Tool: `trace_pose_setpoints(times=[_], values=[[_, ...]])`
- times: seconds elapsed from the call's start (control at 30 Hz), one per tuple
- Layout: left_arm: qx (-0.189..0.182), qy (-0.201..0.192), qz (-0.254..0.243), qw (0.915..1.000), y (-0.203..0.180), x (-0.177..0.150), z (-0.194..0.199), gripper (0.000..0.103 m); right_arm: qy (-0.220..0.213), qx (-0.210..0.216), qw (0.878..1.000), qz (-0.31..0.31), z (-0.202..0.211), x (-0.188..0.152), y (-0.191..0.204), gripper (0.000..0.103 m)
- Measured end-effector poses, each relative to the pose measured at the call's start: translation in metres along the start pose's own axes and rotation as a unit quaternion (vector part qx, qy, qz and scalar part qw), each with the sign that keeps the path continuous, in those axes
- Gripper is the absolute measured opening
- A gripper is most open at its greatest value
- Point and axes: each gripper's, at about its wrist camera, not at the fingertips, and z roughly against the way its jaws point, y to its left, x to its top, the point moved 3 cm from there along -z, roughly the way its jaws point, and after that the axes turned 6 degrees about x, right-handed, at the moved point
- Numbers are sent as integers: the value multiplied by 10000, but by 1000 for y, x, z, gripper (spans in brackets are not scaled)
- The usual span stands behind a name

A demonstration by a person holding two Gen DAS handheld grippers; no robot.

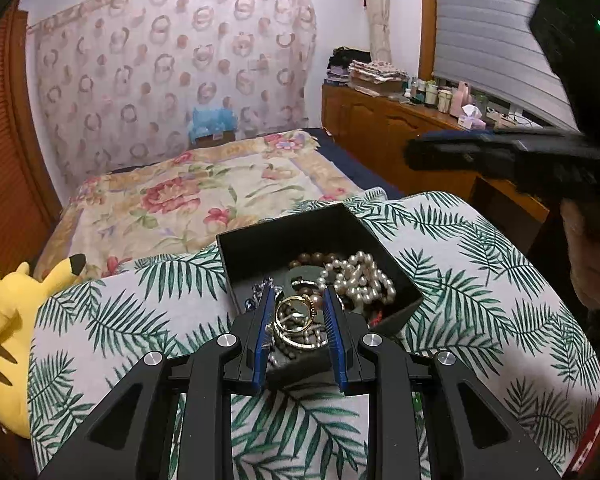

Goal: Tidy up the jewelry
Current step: 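Open the left tool over the box while the right tool releases the pearls into it, then move both open tools back toward the green jade pendant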

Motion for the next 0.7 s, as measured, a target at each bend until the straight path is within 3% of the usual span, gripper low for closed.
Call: trace_pose_setpoints(times=[0.1, 0.13, 0.17, 0.23, 0.6, 0.7], values=[[13, 5, 67, 10000, 0, 5, -7, 24, 99, -44, 9999, -22, 0, -16, -10, 40], [28, 9, 87, 10000, 1, 7, -9, 32, 123, -66, 9999, -36, 0, -21, -12, 40], [45, 6, 94, 9999, 1, 8, -10, 48, 140, -80, 9999, -50, 1, -26, -17, 40], [118, -60, 100, 9999, 1, 9, -9, 58, 178, -105, 9997, -87, 1, -38, -22, 40], [2, -146, -29, 9999, -17, -20, 21, 65, 489, 73, 9986, 202, 1, -100, 2, 40], [-114, -134, -39, 9998, -25, -31, 29, 65, 654, 191, 9975, 195, -6, -113, 6, 34]])
